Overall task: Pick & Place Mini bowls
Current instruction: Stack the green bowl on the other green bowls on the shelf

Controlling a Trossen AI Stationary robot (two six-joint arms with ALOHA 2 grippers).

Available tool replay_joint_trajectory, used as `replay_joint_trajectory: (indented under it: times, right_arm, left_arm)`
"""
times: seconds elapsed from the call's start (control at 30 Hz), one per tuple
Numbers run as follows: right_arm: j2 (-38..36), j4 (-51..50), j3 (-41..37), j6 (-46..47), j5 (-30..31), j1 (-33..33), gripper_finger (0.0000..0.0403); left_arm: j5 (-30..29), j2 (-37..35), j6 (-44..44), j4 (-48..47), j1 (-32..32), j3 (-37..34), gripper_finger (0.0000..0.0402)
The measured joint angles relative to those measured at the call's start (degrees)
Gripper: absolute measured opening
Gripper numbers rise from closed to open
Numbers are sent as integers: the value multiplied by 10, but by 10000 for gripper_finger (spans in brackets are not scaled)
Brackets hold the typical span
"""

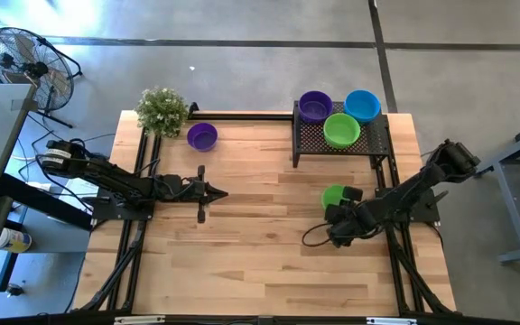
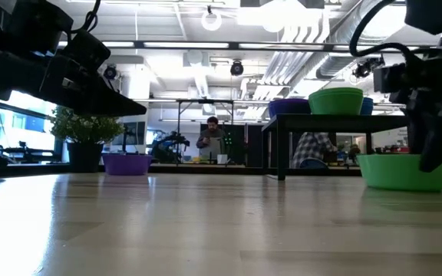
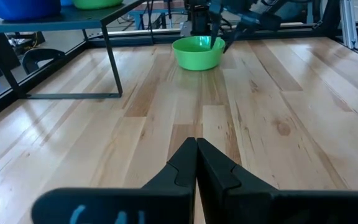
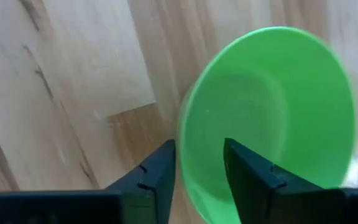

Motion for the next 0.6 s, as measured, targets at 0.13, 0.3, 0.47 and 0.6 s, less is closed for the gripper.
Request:
replay_joint_trajectory:
  times: [0.13,0.3,0.47,0.6]
  right_arm:
    - [12,10,0,-22,-21,-7,80]
    - [9,10,0,-37,-25,-11,11]
    - [-4,-9,14,-33,-26,-11,14]
    - [-17,-55,63,-36,-29,-1,3]
  left_arm:
    - [1,0,0,0,0,0,0]
    - [2,0,0,0,0,0,0]
    - [2,0,0,-3,0,0,0]
    - [2,0,0,-5,0,0,0]
